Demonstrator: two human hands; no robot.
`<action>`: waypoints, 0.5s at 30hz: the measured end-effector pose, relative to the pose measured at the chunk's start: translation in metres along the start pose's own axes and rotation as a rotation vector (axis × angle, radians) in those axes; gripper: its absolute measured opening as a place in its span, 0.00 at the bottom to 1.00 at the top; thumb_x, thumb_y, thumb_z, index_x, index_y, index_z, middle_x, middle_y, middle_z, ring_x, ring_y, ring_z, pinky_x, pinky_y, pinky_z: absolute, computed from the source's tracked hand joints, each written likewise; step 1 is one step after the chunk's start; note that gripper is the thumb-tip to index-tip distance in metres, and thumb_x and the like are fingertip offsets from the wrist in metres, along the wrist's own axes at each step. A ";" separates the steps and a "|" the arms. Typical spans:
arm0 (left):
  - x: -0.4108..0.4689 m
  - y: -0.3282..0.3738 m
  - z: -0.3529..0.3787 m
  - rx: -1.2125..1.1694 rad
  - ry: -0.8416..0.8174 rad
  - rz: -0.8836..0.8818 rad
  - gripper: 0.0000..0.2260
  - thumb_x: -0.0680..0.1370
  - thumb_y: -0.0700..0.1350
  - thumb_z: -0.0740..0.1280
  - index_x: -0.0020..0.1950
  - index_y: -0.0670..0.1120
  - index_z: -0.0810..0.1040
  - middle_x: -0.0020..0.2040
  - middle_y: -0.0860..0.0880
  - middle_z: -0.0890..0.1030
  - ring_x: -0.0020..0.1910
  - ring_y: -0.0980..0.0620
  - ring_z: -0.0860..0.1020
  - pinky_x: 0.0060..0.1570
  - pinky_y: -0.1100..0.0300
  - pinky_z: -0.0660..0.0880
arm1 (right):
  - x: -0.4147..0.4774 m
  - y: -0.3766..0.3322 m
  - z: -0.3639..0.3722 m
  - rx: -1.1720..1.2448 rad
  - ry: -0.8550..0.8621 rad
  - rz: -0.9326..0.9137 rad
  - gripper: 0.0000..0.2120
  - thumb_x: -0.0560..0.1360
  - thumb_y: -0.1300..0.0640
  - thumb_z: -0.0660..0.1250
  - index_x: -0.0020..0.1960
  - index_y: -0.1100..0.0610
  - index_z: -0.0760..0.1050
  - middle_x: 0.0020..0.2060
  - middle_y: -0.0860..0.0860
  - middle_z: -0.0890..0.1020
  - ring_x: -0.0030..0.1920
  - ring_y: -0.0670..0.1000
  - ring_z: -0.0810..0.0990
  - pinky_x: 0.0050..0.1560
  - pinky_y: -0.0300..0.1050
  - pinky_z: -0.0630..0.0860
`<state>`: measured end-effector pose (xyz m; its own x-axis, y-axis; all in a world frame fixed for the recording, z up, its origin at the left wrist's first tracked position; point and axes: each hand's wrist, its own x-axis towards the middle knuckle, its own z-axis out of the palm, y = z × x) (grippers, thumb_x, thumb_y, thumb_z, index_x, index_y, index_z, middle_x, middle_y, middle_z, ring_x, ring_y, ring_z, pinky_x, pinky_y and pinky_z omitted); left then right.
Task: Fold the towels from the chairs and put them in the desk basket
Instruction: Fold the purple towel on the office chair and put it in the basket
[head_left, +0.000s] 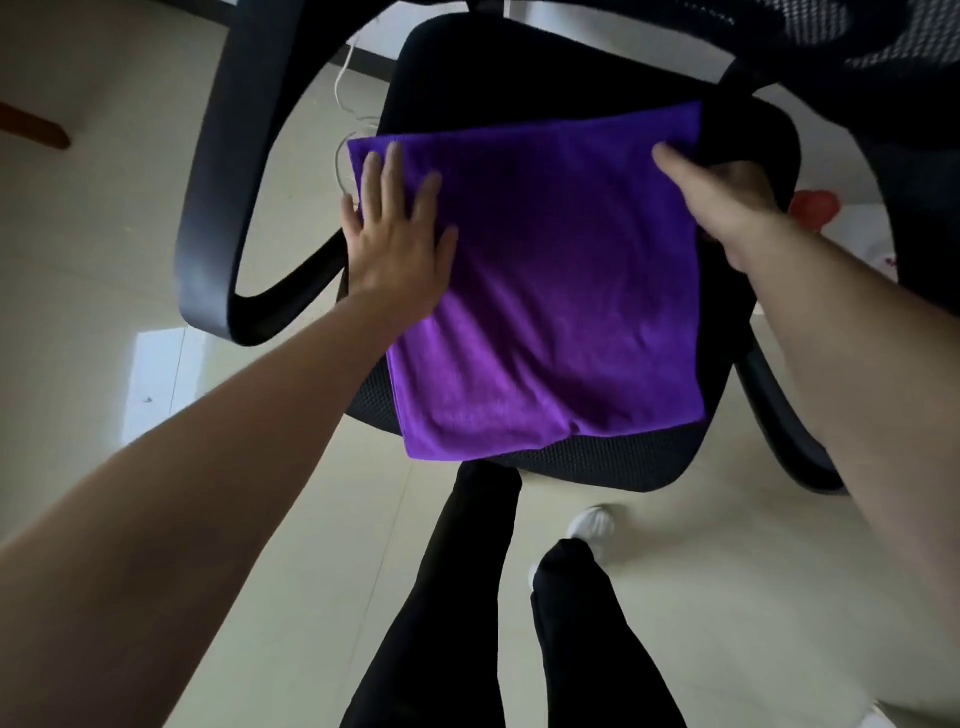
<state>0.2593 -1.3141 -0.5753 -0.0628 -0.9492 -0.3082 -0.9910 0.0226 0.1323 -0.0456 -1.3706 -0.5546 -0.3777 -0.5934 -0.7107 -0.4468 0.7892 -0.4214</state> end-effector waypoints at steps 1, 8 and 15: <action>-0.003 0.001 0.007 0.038 -0.056 0.031 0.28 0.81 0.59 0.52 0.78 0.49 0.56 0.80 0.41 0.50 0.78 0.38 0.48 0.71 0.31 0.52 | 0.003 0.001 0.000 0.042 -0.011 -0.032 0.32 0.60 0.26 0.70 0.47 0.52 0.84 0.47 0.46 0.85 0.48 0.49 0.84 0.55 0.48 0.81; -0.003 0.003 0.024 0.081 -0.155 0.044 0.31 0.81 0.62 0.47 0.80 0.51 0.43 0.80 0.43 0.41 0.78 0.37 0.41 0.69 0.27 0.49 | -0.002 -0.007 -0.001 0.356 -0.221 -0.120 0.13 0.75 0.48 0.71 0.56 0.52 0.83 0.47 0.48 0.87 0.47 0.48 0.86 0.51 0.46 0.82; 0.000 0.005 0.023 0.102 -0.207 0.018 0.31 0.81 0.63 0.47 0.80 0.52 0.40 0.80 0.43 0.39 0.78 0.37 0.40 0.70 0.28 0.49 | 0.001 0.008 -0.017 0.179 0.059 -0.282 0.25 0.83 0.51 0.57 0.79 0.49 0.58 0.74 0.47 0.68 0.67 0.42 0.71 0.62 0.33 0.68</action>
<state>0.2520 -1.3064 -0.5965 -0.0927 -0.8638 -0.4952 -0.9957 0.0802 0.0464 -0.0634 -1.3674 -0.5498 -0.3087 -0.7961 -0.5205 -0.3932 0.6051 -0.6922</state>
